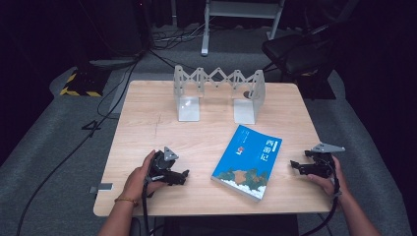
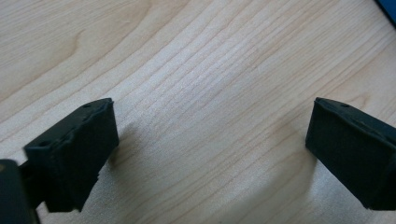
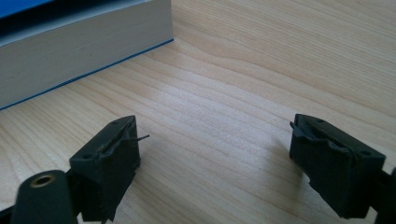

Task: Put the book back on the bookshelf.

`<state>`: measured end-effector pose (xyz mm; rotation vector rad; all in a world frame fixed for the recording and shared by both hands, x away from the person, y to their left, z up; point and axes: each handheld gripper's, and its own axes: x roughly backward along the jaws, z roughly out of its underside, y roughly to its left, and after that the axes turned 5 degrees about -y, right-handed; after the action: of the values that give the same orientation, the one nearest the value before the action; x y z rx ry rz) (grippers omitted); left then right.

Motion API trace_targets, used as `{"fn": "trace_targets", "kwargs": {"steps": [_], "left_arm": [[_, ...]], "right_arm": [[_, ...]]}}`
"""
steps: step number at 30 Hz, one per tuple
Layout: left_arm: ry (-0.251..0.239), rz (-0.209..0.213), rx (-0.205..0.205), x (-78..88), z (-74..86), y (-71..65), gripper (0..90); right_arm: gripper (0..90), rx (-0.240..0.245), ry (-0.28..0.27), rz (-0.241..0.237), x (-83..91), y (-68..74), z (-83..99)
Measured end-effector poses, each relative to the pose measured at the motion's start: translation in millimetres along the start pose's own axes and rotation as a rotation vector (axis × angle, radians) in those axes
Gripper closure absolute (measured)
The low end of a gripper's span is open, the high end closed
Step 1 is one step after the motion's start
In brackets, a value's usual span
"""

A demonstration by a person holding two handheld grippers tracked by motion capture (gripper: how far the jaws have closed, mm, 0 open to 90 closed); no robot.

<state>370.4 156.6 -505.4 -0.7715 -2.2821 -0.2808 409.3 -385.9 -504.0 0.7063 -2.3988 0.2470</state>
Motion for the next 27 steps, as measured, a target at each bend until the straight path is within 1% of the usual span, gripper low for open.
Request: {"fn": "trace_targets", "kwargs": {"steps": [1, 3, 4, 6, 11, 13, 14, 15, 17, 18, 19, 20, 21, 22, 23, 24, 25, 26, 27], "left_arm": [[0.0, 0.001, 0.001, 0.3, 0.3, 0.8, 2.6], [0.001, -0.012, 0.008, 0.6, 0.6, 1.5, 2.0], [0.002, -0.003, 0.003, 1.1, 1.0, 2.4, 1.9], [-0.001, -0.007, -0.001, 1.8, 1.7, 2.7, 2.3], [0.0, 0.001, -0.01, 4.2, 3.9, 3.8, 2.5], [0.001, 0.001, -0.003, 5.8, 5.4, 3.2, 2.5], [0.002, 0.005, -0.018, 7.1, 6.2, 3.8, 2.5], [0.003, 0.026, -0.021, 7.5, 7.1, 3.7, 2.3], [0.004, 0.05, -0.042, 8.3, 7.8, 3.6, 2.0], [0.006, 0.057, -0.052, 8.5, 7.8, 3.4, 2.0], [0.004, 0.065, -0.073, 8.5, 7.6, 3.7, 2.0], [0.004, 0.065, -0.073, 8.5, 7.6, 3.7, 2.1], [0.004, 0.074, -0.079, 8.0, 7.4, 3.5, 2.1], [0.004, 0.09, -0.096, 7.2, 6.4, 4.2, 2.4], [0.004, 0.096, -0.104, 6.9, 5.9, 4.6, 2.4], [0.005, 0.102, -0.105, 6.5, 5.7, 4.6, 2.4], [0.005, 0.109, -0.112, 6.2, 5.5, 4.8, 2.4], [0.006, 0.105, -0.116, 6.5, 5.4, 4.6, 2.4], [0.006, 0.105, -0.116, 6.5, 5.4, 4.6, 2.4]], "right_arm": [[16.0, 0.0, 0.0, 0.0, 0.0, 0.0, 0.0], [16.0, 0.001, 0.0, -0.002, 0.0, 0.0, 0.0], [16.0, 0.002, 0.0, -0.004, 0.0, 0.1, 0.0], [16.0, 0.008, 0.0, -0.009, 0.2, 0.6, 0.2], [15.9, 0.028, 0.002, -0.033, 1.5, 2.7, 0.9], [15.8, 0.034, 0.016, -0.042, 1.3, 4.5, -0.8], [16.2, 0.042, 0.024, -0.046, 1.5, 5.3, -1.7], [16.9, 0.055, 0.028, -0.055, 1.9, 8.0, -2.5], [18.2, 0.08, 0.025, -0.068, 2.1, 14.3, -3.0], [19.4, 0.096, 0.026, -0.092, 2.1, 19.2, -3.8], [19.5, 0.106, 0.024, -0.099, 2.1, 22.3, -4.6], [19.5, 0.106, 0.024, -0.099, 2.1, 22.3, -4.6], [21.2, 0.118, 0.022, -0.12, 2.3, 28.7, -6.8], [22.4, 0.126, 0.018, -0.154, 2.3, 33.1, -8.2], [22.5, 0.156, 0.023, -0.164, 1.5, 40.5, -10.7], [23.0, 0.172, 0.027, -0.162, 0.9, 45.4, -12.4], [23.5, 0.186, 0.027, -0.171, 0.2, 49.5, -13.9], [23.6, 0.194, 0.028, -0.179, -0.4, 53.5, -14.9], [23.6, 0.194, 0.028, -0.179, -0.4, 53.5, -14.9]]}}
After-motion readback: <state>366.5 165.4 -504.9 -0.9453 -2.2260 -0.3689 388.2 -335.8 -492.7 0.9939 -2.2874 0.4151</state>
